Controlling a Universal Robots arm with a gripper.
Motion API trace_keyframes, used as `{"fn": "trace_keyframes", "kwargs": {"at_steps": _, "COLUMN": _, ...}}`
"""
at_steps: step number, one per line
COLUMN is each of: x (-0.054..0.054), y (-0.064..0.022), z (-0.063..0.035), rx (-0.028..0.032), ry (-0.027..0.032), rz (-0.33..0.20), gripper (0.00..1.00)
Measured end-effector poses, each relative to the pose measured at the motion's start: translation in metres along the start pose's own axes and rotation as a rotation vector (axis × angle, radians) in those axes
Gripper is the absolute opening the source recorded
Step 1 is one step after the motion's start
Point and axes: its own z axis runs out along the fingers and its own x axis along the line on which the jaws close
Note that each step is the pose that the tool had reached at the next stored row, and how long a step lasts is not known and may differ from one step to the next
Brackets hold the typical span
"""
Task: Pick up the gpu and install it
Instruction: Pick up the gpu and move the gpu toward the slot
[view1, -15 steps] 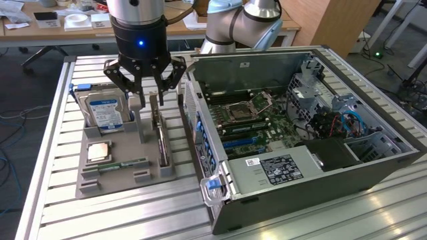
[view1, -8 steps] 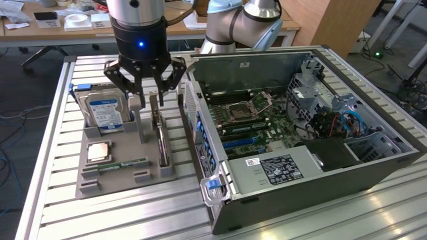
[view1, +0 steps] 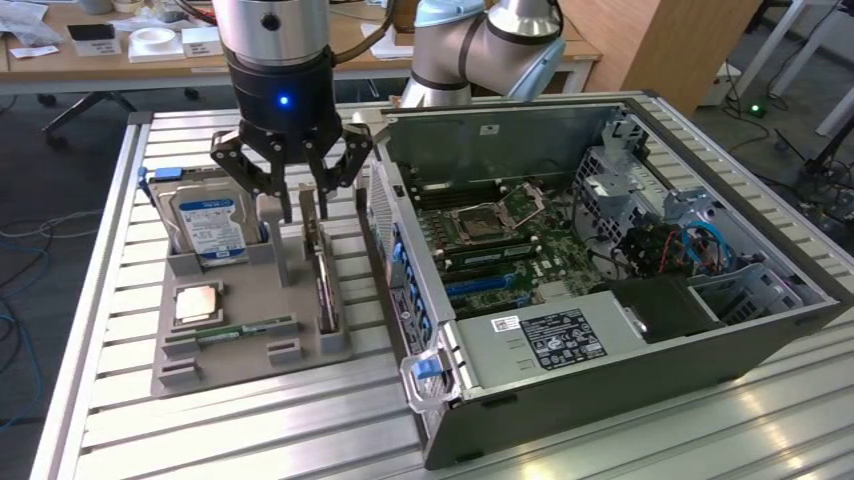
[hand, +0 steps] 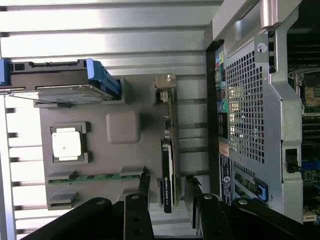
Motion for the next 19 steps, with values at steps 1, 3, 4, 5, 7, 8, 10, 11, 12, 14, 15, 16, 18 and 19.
{"fn": "trace_keyframes", "kwargs": {"at_steps": 1, "x": 0.0, "y": 0.0, "z": 0.0, "rx": 0.0001, "ry": 0.0001, "rz": 0.0, "gripper": 0.42}}
{"fn": "trace_keyframes", "kwargs": {"at_steps": 3, "x": 0.0, "y": 0.0, "z": 0.0, "rx": 0.0001, "ry": 0.0001, "rz": 0.0, "gripper": 0.42}}
{"fn": "trace_keyframes", "kwargs": {"at_steps": 4, "x": 0.0, "y": 0.0, "z": 0.0001, "rx": -0.0001, "ry": -0.0001, "rz": 0.0, "gripper": 0.42}}
{"fn": "trace_keyframes", "kwargs": {"at_steps": 5, "x": 0.0, "y": 0.0, "z": 0.0001, "rx": -0.0001, "ry": -0.0001, "rz": 0.0, "gripper": 0.42}}
{"fn": "trace_keyframes", "kwargs": {"at_steps": 7, "x": 0.0, "y": 0.0, "z": 0.0001, "rx": 0.0, "ry": -0.0001, "rz": 0.0, "gripper": 0.42}}
{"fn": "trace_keyframes", "kwargs": {"at_steps": 8, "x": 0.0, "y": 0.0, "z": 0.0001, "rx": -0.0001, "ry": -0.0001, "rz": 0.0, "gripper": 0.42}}
{"fn": "trace_keyframes", "kwargs": {"at_steps": 10, "x": 0.0, "y": 0.0, "z": 0.0002, "rx": -0.0001, "ry": -0.0001, "rz": 0.0, "gripper": 0.42}}
{"fn": "trace_keyframes", "kwargs": {"at_steps": 11, "x": 0.0, "y": 0.0, "z": 0.0001, "rx": 0.0, "ry": -0.0001, "rz": 0.0, "gripper": 0.42}}
{"fn": "trace_keyframes", "kwargs": {"at_steps": 12, "x": 0.0, "y": 0.0, "z": 0.0001, "rx": -0.0001, "ry": -0.0001, "rz": 0.0, "gripper": 0.42}}
{"fn": "trace_keyframes", "kwargs": {"at_steps": 14, "x": 0.0, "y": 0.0, "z": 0.001, "rx": -0.0004, "ry": -0.0004, "rz": 0.0, "gripper": 0.42}}
{"fn": "trace_keyframes", "kwargs": {"at_steps": 15, "x": 0.0, "y": -0.0001, "z": 0.0017, "rx": -0.0004, "ry": -0.0004, "rz": 0.0, "gripper": 0.42}}
{"fn": "trace_keyframes", "kwargs": {"at_steps": 16, "x": 0.0001, "y": -0.0001, "z": 0.0026, "rx": -0.0001, "ry": -0.0001, "rz": 0.0, "gripper": 0.42}}
{"fn": "trace_keyframes", "kwargs": {"at_steps": 18, "x": 0.0001, "y": -0.0002, "z": 0.0045, "rx": -0.0001, "ry": -0.0001, "rz": 0.0, "gripper": 0.42}}
{"fn": "trace_keyframes", "kwargs": {"at_steps": 19, "x": 0.0001, "y": -0.0002, "z": 0.0054, "rx": -0.0001, "ry": -0.0001, "rz": 0.0, "gripper": 0.42}}
